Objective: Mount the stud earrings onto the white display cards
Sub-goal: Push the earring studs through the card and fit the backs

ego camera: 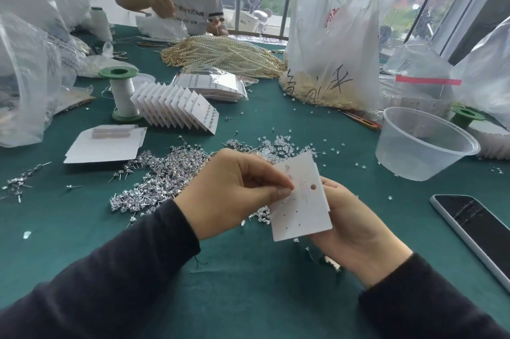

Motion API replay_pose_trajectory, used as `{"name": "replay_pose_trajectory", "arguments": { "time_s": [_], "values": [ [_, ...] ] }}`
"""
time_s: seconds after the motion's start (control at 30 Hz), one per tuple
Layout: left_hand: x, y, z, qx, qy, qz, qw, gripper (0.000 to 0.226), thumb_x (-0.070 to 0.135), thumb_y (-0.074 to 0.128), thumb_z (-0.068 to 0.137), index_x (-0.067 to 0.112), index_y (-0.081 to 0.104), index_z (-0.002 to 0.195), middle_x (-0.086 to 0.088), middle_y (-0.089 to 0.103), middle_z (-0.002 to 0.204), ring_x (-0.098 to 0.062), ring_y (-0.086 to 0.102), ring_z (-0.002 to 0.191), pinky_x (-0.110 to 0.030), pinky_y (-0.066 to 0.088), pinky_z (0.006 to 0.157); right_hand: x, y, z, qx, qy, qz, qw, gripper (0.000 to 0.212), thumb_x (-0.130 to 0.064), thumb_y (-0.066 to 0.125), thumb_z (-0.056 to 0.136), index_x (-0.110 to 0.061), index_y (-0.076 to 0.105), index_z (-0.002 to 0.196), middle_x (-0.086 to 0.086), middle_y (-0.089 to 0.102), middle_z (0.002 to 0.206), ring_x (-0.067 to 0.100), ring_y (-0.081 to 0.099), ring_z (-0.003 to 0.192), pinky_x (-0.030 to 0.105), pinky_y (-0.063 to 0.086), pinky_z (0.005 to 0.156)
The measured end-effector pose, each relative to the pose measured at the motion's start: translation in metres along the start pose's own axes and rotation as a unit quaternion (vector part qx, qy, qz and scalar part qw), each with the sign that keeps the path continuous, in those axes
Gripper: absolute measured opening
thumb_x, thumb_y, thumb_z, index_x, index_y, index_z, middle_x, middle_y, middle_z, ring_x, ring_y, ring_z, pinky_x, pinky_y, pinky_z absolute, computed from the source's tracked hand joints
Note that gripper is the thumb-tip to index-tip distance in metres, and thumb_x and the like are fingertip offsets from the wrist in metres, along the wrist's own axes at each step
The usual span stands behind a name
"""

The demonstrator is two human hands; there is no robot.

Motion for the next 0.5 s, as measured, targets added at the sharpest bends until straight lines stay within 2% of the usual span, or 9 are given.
{"name": "replay_pose_trajectory", "arguments": {
  "time_s": [0.17, 0.33, 0.43, 0.5],
  "values": [
    [-0.003, -0.001, 0.001, 0.018, -0.028, -0.031, 0.999, 0.011, 0.0, 0.072, 0.07, 0.011, 0.072, 0.073, -0.002, 0.072, 0.074, -0.011, 0.067, 0.071, -0.024, 0.056, 0.07, 0.001, 0.001, 0.0, 0.004, 0.003, -0.008, 1.0, 0.019, -0.003, 0.063, 0.067, -0.008, 0.074, 0.081, 0.008, 0.069, 0.074, 0.016, 0.063, 0.063, 0.026, 0.05, 0.059],
    [-0.006, 0.0, 0.0, 0.009, -0.049, -0.096, 0.994, 0.016, -0.004, 0.07, 0.07, 0.011, 0.074, 0.071, 0.001, 0.073, 0.073, -0.008, 0.067, 0.071, -0.017, 0.052, 0.065, -0.001, 0.002, -0.002, 0.009, 0.001, 0.021, 1.0, 0.025, -0.008, 0.064, 0.061, -0.004, 0.073, 0.084, 0.01, 0.07, 0.077, 0.018, 0.065, 0.066, 0.025, 0.053, 0.059],
    [-0.009, -0.001, 0.001, 0.024, -0.056, -0.111, 0.992, 0.018, -0.004, 0.069, 0.07, 0.013, 0.075, 0.071, 0.001, 0.074, 0.074, -0.007, 0.068, 0.07, -0.015, 0.051, 0.063, -0.001, 0.002, -0.002, 0.02, 0.007, 0.018, 1.0, 0.023, -0.009, 0.063, 0.062, -0.006, 0.074, 0.082, 0.009, 0.069, 0.074, 0.018, 0.06, 0.066, 0.025, 0.044, 0.061],
    [-0.012, -0.002, 0.001, 0.029, -0.062, -0.118, 0.991, 0.017, -0.002, 0.07, 0.07, 0.014, 0.075, 0.072, 0.001, 0.074, 0.074, -0.006, 0.067, 0.07, -0.014, 0.05, 0.063, -0.001, 0.005, -0.004, 0.024, 0.009, 0.021, 0.999, 0.023, -0.01, 0.063, 0.062, -0.004, 0.073, 0.081, 0.007, 0.069, 0.069, 0.014, 0.063, 0.058, 0.023, 0.048, 0.054]
  ]
}}
Point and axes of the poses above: each hand's wrist, its own z-axis towards the middle knuckle, its own y-axis out of the palm, x = y × z, the point moved 3 cm from there along z, towards the middle knuckle
